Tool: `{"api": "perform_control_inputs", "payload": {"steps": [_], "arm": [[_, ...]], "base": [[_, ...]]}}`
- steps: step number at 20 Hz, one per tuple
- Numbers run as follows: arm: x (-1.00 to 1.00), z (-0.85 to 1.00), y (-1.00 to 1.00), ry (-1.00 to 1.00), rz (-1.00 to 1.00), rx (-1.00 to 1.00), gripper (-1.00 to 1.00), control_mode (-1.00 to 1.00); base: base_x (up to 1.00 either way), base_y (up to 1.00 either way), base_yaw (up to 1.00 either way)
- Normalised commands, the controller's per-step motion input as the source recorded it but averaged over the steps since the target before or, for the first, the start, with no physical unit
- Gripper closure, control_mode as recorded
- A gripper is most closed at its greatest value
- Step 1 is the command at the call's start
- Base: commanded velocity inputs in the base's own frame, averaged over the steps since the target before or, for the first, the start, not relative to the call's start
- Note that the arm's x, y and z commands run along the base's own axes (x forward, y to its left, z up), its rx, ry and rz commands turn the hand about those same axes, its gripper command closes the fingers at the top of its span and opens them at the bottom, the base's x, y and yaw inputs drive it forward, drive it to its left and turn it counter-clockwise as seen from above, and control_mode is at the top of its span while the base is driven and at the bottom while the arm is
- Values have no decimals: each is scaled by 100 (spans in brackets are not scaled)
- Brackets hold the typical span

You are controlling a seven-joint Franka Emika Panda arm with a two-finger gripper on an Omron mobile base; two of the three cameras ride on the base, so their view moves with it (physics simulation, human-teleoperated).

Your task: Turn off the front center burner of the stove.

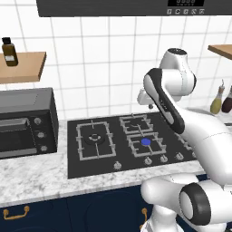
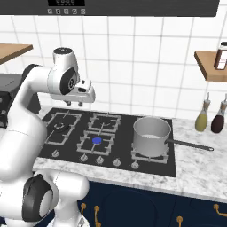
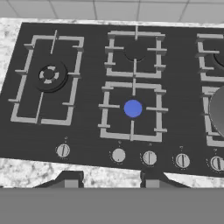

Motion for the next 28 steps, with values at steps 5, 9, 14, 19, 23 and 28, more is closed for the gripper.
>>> {"api": "perform_control_inputs", "payload": {"steps": [5, 9, 14, 19, 23, 28], "arm": [[-15, -15, -10, 0, 0, 1, -100, -100], [-50, -36, -29, 0, -1, 6, -100, -100], [-46, -68, -35, 8, -2, 5, -100, -100], [-21, -86, 0, 13, 0, 0, -100, -100], [-4, -82, 4, 12, 0, 0, -100, -100], [21, -80, 14, 16, 0, 0, -100, -100]], "base": [[0, 0, 0], [0, 0, 0], [0, 0, 0], [0, 0, 0], [0, 0, 0], [0, 0, 0]]}}
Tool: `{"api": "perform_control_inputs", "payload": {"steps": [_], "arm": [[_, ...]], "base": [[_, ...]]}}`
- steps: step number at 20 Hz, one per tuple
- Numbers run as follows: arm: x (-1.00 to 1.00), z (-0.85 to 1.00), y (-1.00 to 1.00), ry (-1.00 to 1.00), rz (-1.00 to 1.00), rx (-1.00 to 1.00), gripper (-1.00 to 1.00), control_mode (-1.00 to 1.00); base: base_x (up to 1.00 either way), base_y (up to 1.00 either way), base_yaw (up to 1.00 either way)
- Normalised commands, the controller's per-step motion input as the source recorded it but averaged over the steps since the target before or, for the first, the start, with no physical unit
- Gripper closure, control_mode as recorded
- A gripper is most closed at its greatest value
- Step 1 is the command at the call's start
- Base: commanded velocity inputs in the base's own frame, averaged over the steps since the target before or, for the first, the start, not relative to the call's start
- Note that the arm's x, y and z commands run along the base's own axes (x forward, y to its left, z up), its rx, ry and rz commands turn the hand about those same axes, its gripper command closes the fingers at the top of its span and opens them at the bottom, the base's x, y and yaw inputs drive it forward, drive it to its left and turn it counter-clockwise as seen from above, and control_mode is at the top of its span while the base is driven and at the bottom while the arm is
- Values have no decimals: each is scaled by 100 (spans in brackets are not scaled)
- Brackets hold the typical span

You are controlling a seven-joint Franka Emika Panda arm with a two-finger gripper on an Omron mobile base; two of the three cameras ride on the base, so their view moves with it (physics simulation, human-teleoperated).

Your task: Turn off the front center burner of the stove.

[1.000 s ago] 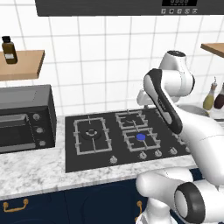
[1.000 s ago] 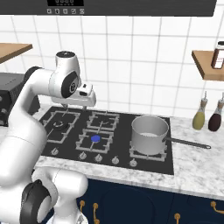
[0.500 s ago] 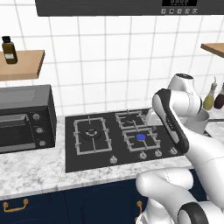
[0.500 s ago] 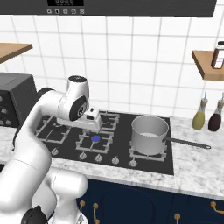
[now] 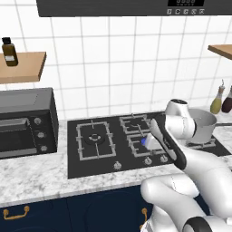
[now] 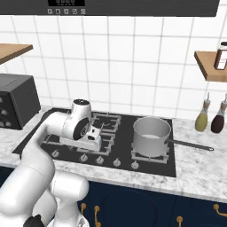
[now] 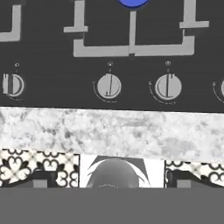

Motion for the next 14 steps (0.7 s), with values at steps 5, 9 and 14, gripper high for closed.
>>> {"api": "perform_control_inputs", "payload": {"steps": [5, 9, 14], "arm": [[72, -64, 19, 9, 0, 0, -100, -100], [64, -29, 4, 0, 0, 0, -100, -100], [19, -7, 0, 1, 0, 0, -100, -100]], "base": [[0, 0, 0], [0, 0, 0], [0, 0, 0]]}}
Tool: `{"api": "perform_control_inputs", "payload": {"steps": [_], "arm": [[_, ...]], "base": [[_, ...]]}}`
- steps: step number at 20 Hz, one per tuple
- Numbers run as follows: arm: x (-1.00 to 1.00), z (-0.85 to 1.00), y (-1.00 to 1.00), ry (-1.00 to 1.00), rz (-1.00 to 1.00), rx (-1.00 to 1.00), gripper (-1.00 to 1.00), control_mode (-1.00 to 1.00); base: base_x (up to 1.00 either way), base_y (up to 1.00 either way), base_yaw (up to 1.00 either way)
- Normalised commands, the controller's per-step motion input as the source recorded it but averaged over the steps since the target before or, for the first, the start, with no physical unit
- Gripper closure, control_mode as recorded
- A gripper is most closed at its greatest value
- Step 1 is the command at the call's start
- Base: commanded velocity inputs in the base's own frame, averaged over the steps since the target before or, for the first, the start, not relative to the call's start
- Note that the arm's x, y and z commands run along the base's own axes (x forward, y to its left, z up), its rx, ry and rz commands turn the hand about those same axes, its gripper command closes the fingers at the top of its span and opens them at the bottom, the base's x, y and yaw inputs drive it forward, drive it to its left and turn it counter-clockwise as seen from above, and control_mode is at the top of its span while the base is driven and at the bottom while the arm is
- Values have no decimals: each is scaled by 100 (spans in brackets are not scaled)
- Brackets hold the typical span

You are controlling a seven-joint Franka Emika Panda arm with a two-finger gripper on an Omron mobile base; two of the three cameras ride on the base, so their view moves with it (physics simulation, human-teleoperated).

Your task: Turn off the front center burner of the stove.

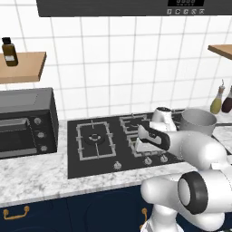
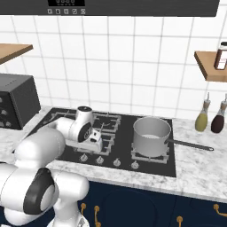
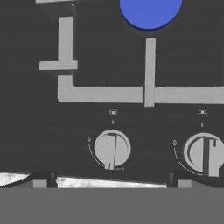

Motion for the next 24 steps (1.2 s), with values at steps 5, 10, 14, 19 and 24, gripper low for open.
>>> {"api": "perform_control_inputs", "payload": {"steps": [5, 10, 14, 19, 24], "arm": [[0, -24, 0, 11, 0, 0, -100, -100], [-3, -32, 0, 7, 0, 0, -100, -100], [-8, -25, 11, 2, 0, -4, -100, -100], [16, -18, 14, 0, 0, -7, -100, -100], [1, -1, 0, 0, 0, 0, -100, -100]], "base": [[0, 0, 0], [0, 0, 0], [0, 0, 0], [0, 0, 0], [0, 0, 0]]}}
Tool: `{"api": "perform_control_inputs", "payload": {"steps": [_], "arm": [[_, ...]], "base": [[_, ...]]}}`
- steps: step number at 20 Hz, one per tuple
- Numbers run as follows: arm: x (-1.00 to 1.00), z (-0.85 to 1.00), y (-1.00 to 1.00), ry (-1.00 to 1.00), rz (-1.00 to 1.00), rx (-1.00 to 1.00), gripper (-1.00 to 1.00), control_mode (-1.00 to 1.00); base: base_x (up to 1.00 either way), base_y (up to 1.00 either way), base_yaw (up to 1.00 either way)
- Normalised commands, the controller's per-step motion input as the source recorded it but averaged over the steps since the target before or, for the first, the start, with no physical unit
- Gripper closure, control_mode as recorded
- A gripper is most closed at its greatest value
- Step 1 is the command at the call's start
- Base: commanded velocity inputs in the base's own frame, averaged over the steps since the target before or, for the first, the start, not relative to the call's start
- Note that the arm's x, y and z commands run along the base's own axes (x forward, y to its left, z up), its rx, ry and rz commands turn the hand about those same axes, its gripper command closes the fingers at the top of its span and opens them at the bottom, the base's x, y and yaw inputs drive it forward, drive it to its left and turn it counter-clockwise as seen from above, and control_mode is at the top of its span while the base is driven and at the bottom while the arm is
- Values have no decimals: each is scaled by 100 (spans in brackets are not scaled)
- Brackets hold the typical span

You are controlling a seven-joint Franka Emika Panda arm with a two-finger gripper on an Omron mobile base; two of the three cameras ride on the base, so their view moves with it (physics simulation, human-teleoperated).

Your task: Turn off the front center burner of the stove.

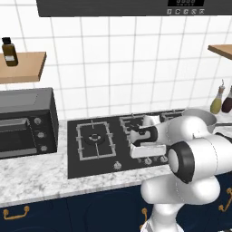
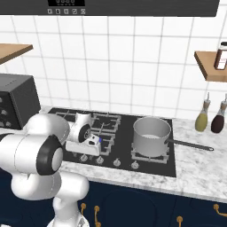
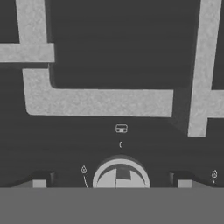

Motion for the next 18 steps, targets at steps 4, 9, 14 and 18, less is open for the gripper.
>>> {"api": "perform_control_inputs", "payload": {"steps": [4, 9, 14, 18], "arm": [[0, 0, -13, 0, 0, 0, -100, -100], [0, 0, -6, 0, 0, 0, -100, -100], [-9, -1, 17, 0, 1, -2, -100, -100], [-14, 0, 5, 0, 0, -1, -100, -100]], "base": [[0, 0, 0], [0, 0, 0], [0, 0, 0], [0, 0, 0]]}}
